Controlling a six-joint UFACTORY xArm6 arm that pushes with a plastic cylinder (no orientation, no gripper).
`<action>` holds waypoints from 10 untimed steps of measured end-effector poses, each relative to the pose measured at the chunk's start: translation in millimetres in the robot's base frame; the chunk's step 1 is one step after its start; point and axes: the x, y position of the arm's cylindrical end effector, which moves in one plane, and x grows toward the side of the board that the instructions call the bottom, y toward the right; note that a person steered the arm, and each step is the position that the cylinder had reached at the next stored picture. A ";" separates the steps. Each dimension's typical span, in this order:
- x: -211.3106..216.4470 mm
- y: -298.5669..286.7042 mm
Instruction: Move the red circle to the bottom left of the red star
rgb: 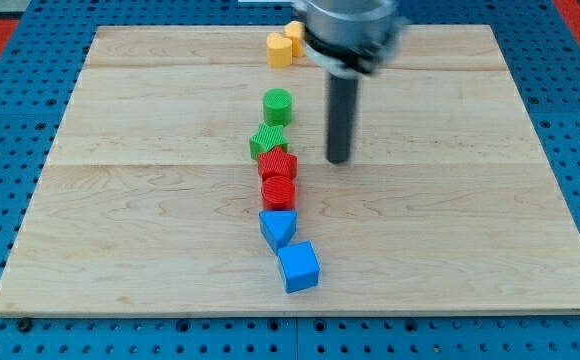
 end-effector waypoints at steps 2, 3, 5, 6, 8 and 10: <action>71.5 -1.5; 63.7 -63.2; 18.2 -104.2; -12.9 -117.0; -12.9 -120.5; -13.1 -120.5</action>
